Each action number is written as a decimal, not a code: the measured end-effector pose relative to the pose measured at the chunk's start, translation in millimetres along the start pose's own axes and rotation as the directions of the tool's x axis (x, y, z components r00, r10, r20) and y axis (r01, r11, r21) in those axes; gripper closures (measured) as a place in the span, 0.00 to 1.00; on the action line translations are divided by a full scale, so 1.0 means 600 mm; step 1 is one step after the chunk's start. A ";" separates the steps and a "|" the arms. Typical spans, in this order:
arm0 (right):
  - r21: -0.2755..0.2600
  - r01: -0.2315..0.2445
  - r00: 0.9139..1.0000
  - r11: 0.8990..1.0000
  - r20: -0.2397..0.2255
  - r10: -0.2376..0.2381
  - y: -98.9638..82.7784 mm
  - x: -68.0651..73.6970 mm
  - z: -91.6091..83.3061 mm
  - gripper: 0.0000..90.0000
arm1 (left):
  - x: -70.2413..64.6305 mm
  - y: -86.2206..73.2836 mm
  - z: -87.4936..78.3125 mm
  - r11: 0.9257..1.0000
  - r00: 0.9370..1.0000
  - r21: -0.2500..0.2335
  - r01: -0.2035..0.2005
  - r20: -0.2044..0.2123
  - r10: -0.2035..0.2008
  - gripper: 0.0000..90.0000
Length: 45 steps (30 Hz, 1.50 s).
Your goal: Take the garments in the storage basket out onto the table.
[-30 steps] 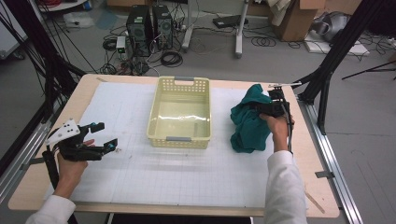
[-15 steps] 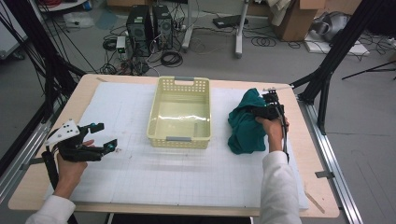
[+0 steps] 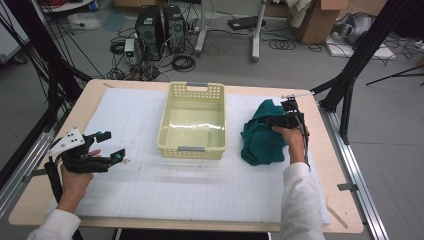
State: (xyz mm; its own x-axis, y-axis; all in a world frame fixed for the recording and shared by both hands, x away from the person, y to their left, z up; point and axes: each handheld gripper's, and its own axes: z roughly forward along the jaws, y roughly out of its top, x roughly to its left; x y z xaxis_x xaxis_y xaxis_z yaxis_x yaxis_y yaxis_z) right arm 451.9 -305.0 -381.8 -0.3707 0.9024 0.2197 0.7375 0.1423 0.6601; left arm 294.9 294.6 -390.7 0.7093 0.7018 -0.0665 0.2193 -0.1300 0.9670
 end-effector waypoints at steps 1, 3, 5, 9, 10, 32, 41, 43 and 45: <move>0.000 -0.001 1.000 1.000 -0.001 0.001 0.000 0.000 -0.001 0.37 | 0.000 0.000 0.000 1.000 1.000 0.000 0.001 0.001 -0.001 0.15; -0.012 0.003 1.000 1.000 0.005 -0.003 0.000 -0.001 -0.006 0.29 | 0.000 0.000 0.000 1.000 1.000 0.001 0.001 0.000 -0.001 0.15; -0.028 0.007 1.000 1.000 -0.006 -0.007 0.000 -0.003 -0.010 0.17 | 0.000 0.000 0.001 1.000 1.000 0.001 0.000 0.001 0.000 0.15; -0.046 0.015 1.000 0.999 -0.021 -0.016 -0.001 -0.003 -0.020 0.09 | 0.000 0.000 0.002 1.000 1.000 0.000 0.000 0.000 0.000 0.15; -0.051 0.012 1.000 0.999 -0.023 -0.014 -0.001 -0.002 -0.022 0.03 | 0.000 0.001 0.002 1.000 1.000 0.000 -0.001 0.002 0.001 0.15; -0.182 0.123 0.989 0.976 -0.057 -0.135 0.001 0.046 -0.092 0.00 | 0.001 0.002 -0.003 1.000 1.000 0.003 -0.016 -0.013 0.016 0.15; -0.233 0.175 0.977 0.957 -0.081 -0.198 -0.009 0.068 -0.120 0.00 | 0.000 0.002 -0.004 1.000 1.000 0.000 -0.016 -0.016 0.016 0.15; -0.252 0.181 0.974 0.951 -0.088 -0.209 -0.015 0.072 -0.127 0.00 | 0.000 0.002 -0.004 1.000 1.000 0.000 -0.017 -0.016 0.017 0.15; -0.275 0.198 0.969 0.941 -0.089 -0.230 -0.023 0.076 -0.132 0.00 | 0.000 0.003 -0.004 1.000 1.000 0.003 -0.020 -0.015 0.020 0.15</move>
State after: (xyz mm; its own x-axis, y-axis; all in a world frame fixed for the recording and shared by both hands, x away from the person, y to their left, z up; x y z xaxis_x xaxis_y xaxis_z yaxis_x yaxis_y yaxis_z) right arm 380.1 -298.0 -323.8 -0.5788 0.8058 0.1251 0.4656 0.2006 0.8620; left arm 293.3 296.1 -388.6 0.7031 0.7097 -0.0431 0.2069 -0.1463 0.9674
